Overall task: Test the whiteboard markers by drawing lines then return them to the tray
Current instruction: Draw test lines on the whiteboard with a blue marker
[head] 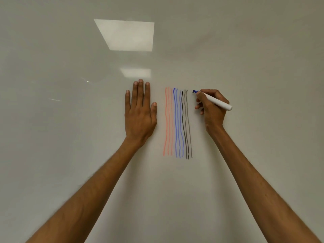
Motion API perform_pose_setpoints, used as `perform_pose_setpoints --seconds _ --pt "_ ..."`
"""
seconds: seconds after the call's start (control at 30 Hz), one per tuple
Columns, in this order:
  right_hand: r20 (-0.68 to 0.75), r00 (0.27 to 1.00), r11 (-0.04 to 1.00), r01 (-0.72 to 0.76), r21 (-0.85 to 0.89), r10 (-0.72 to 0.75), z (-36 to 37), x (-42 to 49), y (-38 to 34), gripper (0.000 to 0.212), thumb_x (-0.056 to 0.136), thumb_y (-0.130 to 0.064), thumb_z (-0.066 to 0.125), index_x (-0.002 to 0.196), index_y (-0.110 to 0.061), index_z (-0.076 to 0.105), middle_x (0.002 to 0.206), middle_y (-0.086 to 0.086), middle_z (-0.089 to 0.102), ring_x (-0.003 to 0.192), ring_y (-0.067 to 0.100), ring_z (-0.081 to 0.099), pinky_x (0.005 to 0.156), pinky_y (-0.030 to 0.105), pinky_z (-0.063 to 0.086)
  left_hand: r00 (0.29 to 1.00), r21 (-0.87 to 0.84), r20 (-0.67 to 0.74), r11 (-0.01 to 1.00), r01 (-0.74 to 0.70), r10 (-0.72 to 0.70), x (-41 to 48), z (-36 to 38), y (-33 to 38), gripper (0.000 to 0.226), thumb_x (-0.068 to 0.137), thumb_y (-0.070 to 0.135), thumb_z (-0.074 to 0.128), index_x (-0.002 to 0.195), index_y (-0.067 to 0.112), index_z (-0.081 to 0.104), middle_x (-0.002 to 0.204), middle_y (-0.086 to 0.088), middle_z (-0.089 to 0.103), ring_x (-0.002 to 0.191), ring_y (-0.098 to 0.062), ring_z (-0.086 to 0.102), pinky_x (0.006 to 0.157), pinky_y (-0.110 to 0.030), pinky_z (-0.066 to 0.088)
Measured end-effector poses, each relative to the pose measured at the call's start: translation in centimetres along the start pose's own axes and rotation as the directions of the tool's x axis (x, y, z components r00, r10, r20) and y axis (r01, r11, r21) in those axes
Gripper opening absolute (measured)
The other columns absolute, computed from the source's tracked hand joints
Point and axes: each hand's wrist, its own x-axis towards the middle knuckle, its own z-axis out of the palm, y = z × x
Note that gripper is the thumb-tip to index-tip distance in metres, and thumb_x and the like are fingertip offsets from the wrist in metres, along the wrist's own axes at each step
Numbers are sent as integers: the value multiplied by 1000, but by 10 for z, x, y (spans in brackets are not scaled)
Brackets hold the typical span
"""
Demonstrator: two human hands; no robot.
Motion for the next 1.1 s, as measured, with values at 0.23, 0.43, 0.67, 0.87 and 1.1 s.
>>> perform_pose_setpoints --seconds 0.23,0.43,0.67,0.87,1.1 --pt "69 996 995 58 -85 -53 -4 -8 1 8 88 -6 72 88 1 70 86 14 73 48 22 62 41 21 42 1000 -12 -27 1000 4 -4 -3 1 1 61 104 32 27 157 7 12 165 -13 8 153 -24 3 124 -46 4" --pt "96 995 989 28 -143 -14 -15 -21 7 11 86 -9 76 88 1 72 81 10 73 46 24 61 40 23 41 999 -25 -48 999 21 -22 -5 3 3 59 104 30 29 157 7 14 165 -13 9 153 -25 4 125 -44 3" --pt "111 993 991 44 -123 -30 -26 -44 17 4 86 -1 73 84 0 71 81 8 73 47 20 60 42 22 45 999 -38 -31 999 39 -40 -38 5 11 59 103 24 30 157 6 14 165 -14 8 153 -26 2 125 -43 2" --pt "139 990 989 25 -145 -5 -41 -63 27 8 85 3 72 80 6 66 79 17 71 47 22 60 42 22 44 998 -39 -11 998 58 -59 -52 4 14 59 103 24 30 157 8 12 165 -13 6 153 -26 1 125 -46 4" --pt "201 979 985 20 -171 15 -56 -82 38 24 81 0 66 64 0 49 59 26 51 41 22 53 41 21 41 998 -23 19 998 62 -62 -82 4 18 60 103 25 31 157 8 13 165 -12 5 153 -26 2 124 -49 5"
